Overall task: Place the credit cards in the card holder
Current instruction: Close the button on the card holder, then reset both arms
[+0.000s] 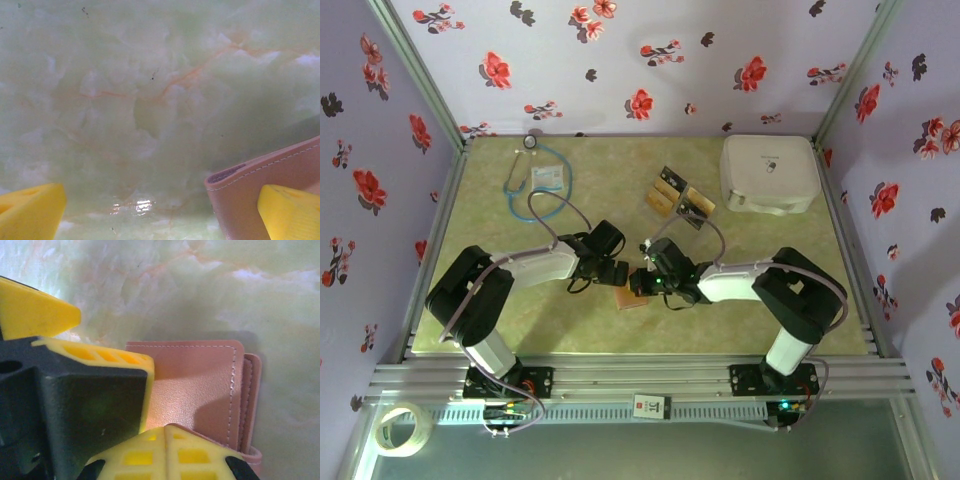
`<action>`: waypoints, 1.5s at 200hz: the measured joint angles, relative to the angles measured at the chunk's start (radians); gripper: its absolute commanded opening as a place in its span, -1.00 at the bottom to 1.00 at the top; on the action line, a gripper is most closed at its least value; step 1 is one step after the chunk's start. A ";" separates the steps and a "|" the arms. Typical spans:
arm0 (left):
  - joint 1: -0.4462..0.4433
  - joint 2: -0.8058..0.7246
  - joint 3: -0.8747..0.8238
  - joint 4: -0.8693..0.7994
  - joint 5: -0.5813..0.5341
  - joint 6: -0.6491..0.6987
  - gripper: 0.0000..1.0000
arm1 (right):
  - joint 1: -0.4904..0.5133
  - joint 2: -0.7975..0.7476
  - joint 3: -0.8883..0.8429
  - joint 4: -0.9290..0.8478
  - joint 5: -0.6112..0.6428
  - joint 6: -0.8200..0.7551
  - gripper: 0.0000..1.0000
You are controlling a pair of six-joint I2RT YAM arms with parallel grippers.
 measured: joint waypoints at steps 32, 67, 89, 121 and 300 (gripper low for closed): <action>0.000 0.000 0.000 -0.001 0.000 0.000 0.99 | 0.025 0.003 0.002 0.003 0.048 0.000 -1.00; 0.000 0.000 -0.001 -0.001 0.000 0.000 0.99 | 0.031 0.001 0.002 0.003 0.063 0.001 -1.00; 0.000 0.000 -0.001 -0.001 0.000 0.000 0.99 | 0.032 -0.003 0.011 -0.018 0.065 0.003 -0.69; 0.004 -0.002 0.008 -0.018 0.000 0.009 0.99 | 0.031 -0.042 0.047 -0.157 0.082 0.004 -0.06; 0.144 -0.728 -0.129 0.100 -0.133 0.120 1.00 | -0.208 -0.999 -0.069 -0.725 0.627 -0.090 0.99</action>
